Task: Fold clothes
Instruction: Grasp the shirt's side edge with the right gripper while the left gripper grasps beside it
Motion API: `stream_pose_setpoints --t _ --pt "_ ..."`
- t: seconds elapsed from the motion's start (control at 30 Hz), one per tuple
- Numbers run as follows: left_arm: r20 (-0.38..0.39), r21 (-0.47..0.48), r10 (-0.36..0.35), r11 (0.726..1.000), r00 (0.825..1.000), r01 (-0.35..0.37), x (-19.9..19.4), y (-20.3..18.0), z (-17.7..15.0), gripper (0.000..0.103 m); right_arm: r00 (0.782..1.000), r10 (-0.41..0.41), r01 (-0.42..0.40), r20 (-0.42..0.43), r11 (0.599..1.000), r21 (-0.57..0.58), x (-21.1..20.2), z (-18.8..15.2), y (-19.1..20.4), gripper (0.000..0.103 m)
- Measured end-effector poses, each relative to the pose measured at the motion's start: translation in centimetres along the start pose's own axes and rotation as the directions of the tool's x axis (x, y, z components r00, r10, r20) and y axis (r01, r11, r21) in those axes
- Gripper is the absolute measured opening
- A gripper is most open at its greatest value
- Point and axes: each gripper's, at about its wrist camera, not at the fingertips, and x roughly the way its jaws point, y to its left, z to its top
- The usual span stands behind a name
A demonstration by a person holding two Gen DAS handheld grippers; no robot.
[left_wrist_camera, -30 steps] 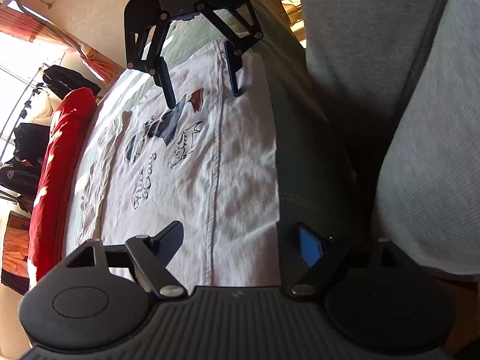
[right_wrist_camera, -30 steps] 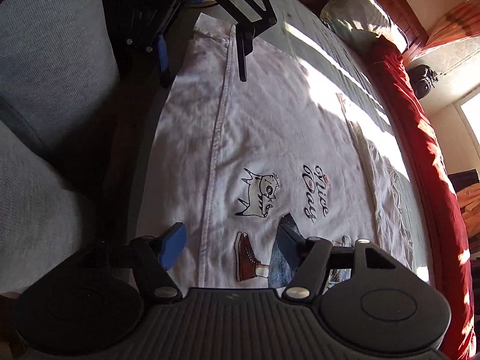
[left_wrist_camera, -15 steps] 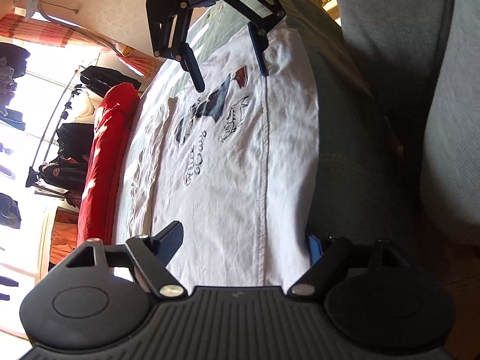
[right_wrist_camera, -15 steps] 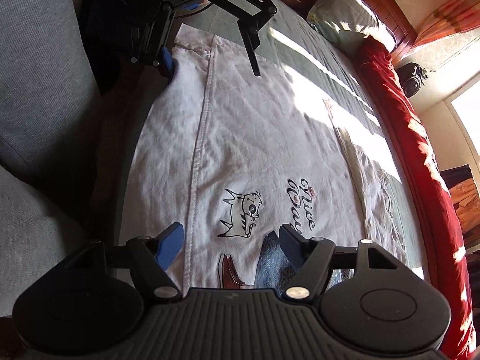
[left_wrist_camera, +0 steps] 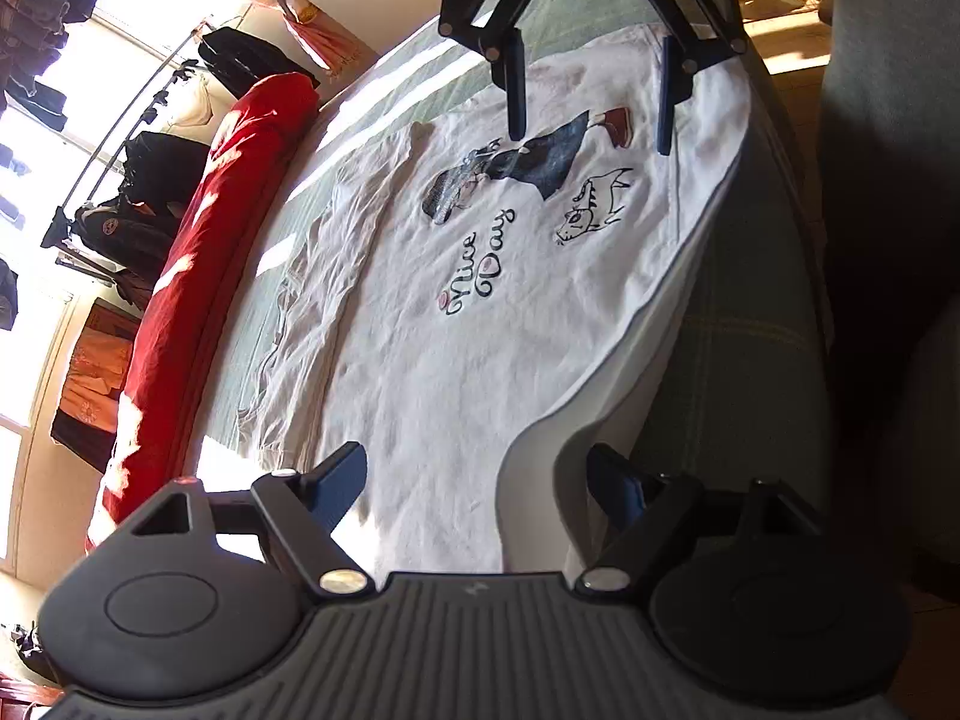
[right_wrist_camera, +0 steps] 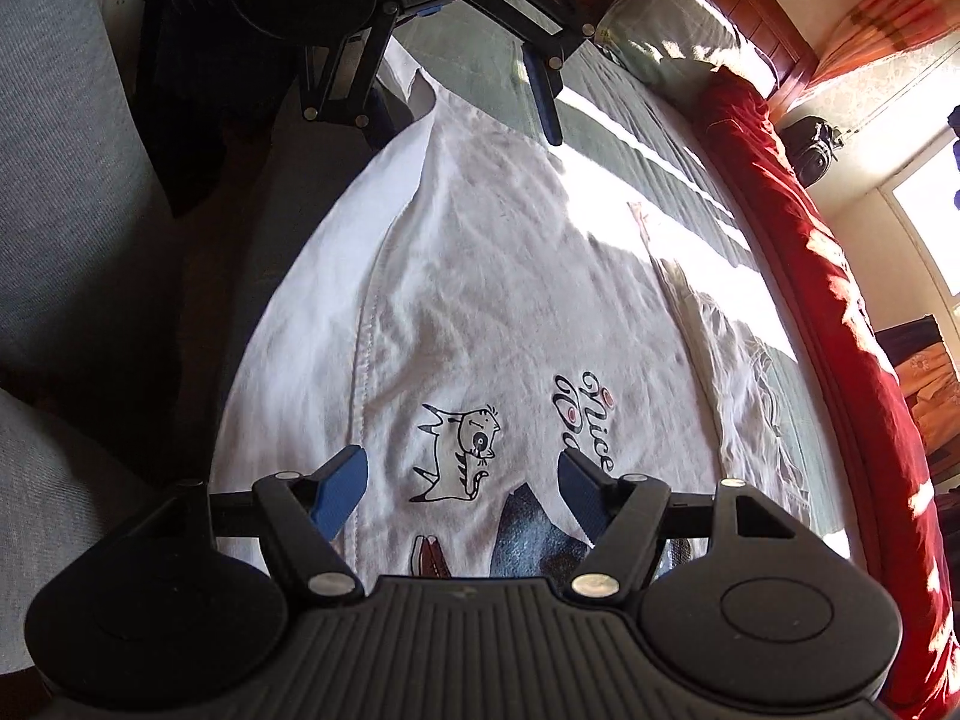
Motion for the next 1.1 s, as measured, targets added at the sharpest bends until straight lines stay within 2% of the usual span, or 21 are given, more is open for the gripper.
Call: stream_pose_setpoints --t 0.33,0.5,0.6,0.77,0.83,0.97,1.03,1.07,1.1 --pt "-0.023 0.020 0.021 1.000 1.000 -0.021 1.0 0.7 -0.4 0.082 0.998 -0.013 0.007 0.060 0.995 0.096 -0.8 1.9 -2.2 0.074" --pt "-0.023 0.034 0.016 0.999 1.000 -0.015 1.1 0.7 -0.5 0.082 0.993 0.076 -0.089 0.087 0.983 0.159 -0.1 2.9 -2.8 0.074" --pt "-0.020 0.039 0.012 0.999 1.000 -0.011 1.2 0.7 -0.5 0.082 0.986 0.144 -0.160 0.088 0.962 0.221 0.7 3.2 -3.2 0.074" --pt "-0.017 0.051 0.012 0.999 1.000 -0.011 1.3 0.7 -0.6 0.082 0.972 0.200 -0.229 0.122 0.918 0.323 1.2 4.1 -4.3 0.074" --pt "-0.017 0.050 0.007 0.999 1.000 -0.006 1.4 0.8 -0.6 0.082 0.963 0.236 -0.268 0.133 0.895 0.356 1.8 4.5 -4.9 0.074" --pt "-0.016 0.051 -0.016 0.999 1.000 0.017 1.3 1.3 -0.4 0.082 0.913 0.388 -0.402 0.126 0.803 0.440 4.5 5.2 -5.5 0.074" --pt "-0.013 0.051 -0.052 0.997 0.999 0.053 1.2 1.8 -0.3 0.082 0.896 0.429 -0.433 0.117 0.780 0.452 5.9 5.4 -5.4 0.073" --pt "-0.013 0.051 -0.078 0.996 0.997 0.079 1.2 2.2 -0.2 0.082 0.885 0.451 -0.450 0.113 0.770 0.452 6.6 5.4 -5.5 0.069" --pt "-0.017 0.047 -0.120 0.992 0.993 0.121 1.3 2.7 0.0 0.081 0.876 0.469 -0.464 0.110 0.761 0.453 7.1 5.5 -5.5 0.061"
